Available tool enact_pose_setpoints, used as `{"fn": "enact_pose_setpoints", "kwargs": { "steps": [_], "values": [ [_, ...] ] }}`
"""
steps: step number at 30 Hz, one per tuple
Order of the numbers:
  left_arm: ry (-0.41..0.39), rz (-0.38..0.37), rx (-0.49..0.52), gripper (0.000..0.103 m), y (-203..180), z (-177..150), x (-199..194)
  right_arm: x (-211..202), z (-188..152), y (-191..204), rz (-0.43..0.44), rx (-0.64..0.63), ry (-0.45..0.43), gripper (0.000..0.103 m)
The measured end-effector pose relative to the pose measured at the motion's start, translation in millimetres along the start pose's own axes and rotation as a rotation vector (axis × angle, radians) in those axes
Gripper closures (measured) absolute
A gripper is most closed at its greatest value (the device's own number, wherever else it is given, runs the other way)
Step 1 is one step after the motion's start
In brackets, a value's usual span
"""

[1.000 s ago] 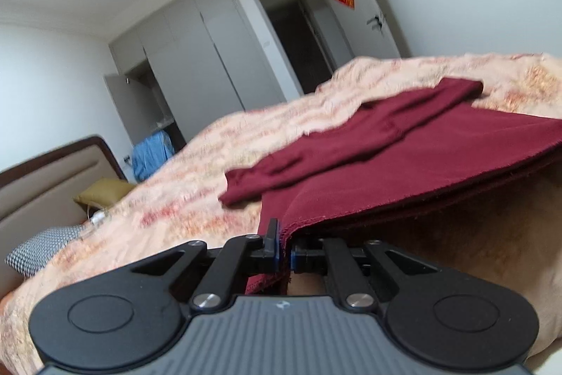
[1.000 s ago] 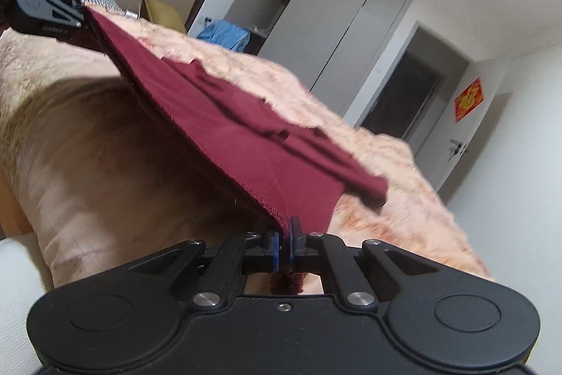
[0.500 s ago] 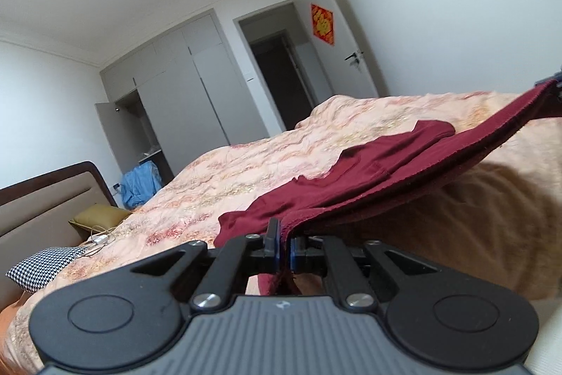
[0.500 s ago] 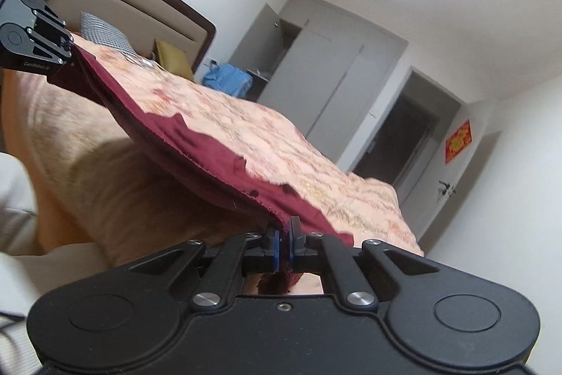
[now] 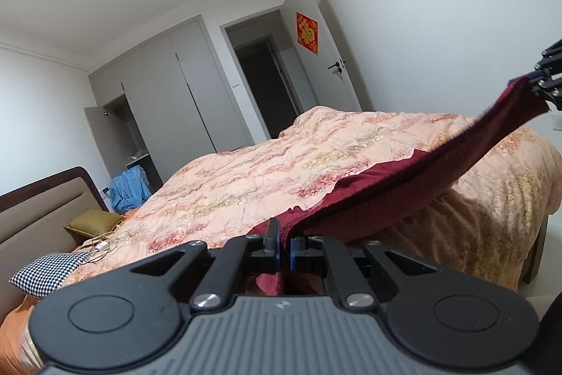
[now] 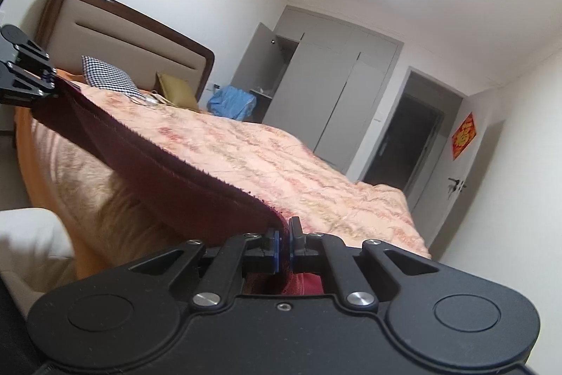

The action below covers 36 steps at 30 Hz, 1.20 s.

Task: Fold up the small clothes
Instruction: 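Lift the held side edge with both tools and fold it over the sweater body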

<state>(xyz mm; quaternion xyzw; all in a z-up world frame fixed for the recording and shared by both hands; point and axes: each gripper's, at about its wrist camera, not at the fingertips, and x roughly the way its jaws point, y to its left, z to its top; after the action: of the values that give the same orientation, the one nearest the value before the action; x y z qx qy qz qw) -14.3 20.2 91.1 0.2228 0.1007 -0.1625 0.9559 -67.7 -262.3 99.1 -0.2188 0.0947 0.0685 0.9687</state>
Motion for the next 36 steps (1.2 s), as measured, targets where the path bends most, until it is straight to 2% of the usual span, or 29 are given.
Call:
{"fn": "enact_pose_setpoints", "kwargs": {
  "steps": [7, 10, 14, 20, 26, 29, 32, 36],
  "values": [
    [0.091, -0.059, -0.026, 0.098, 27, 31, 43, 61, 12, -14, -0.040, -0.114, -0.051, 0.098],
    [0.118, -0.074, 0.002, 0.097, 42, 51, 71, 99, 22, -31, -0.036, -0.088, -0.058, 0.098],
    [0.196, -0.173, -0.092, 0.097, 70, 73, 128, 163, 31, -58, 0.027, -0.016, -0.011, 0.098],
    [0.290, -0.197, -0.204, 0.097, 106, 81, 235, 263, 34, -78, 0.061, 0.004, 0.087, 0.098],
    [0.419, -0.213, -0.217, 0.097, 117, 54, 340, 357, 12, -68, 0.102, -0.019, 0.209, 0.097],
    [0.493, -0.249, -0.277, 0.097, 119, 27, 381, 393, -8, -60, 0.145, -0.013, 0.270, 0.097],
    [0.532, -0.272, -0.351, 0.097, 119, 2, 410, 418, -25, -56, 0.171, 0.014, 0.319, 0.097],
    [0.558, -0.285, -0.382, 0.097, 118, -18, 434, 435, -46, -50, 0.189, 0.023, 0.352, 0.097]
  ]
}}
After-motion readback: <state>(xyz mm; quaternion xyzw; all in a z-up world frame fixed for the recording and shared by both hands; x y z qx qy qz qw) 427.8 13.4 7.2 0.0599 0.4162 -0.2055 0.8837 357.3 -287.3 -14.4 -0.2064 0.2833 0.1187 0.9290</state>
